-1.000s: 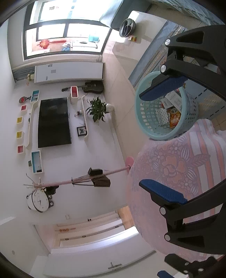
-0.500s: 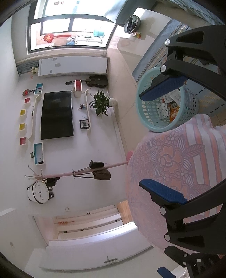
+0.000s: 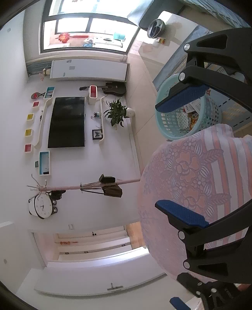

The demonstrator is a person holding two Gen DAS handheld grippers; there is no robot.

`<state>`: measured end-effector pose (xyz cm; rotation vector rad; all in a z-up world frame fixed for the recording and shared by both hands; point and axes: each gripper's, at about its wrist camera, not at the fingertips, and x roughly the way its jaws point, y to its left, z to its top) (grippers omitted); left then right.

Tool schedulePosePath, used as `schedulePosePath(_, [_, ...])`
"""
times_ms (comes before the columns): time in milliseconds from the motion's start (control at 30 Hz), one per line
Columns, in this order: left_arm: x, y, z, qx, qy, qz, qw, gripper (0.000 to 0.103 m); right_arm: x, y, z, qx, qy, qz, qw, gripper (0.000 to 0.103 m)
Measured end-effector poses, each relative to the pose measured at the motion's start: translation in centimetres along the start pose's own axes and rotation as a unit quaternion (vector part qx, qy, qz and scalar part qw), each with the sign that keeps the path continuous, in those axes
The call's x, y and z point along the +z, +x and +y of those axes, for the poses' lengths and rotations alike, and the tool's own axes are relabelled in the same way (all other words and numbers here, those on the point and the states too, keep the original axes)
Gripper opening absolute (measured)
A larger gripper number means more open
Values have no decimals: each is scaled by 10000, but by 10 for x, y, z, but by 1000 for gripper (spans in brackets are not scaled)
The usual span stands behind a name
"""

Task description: Collect trash

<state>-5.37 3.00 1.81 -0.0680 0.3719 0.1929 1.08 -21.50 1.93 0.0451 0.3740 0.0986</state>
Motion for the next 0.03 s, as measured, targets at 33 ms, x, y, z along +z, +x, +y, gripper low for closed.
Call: schedulePosePath(33, [1,-1,3,-16,-27,-10,10000,95,1,-3,3,-10,-14,-24,10000,87])
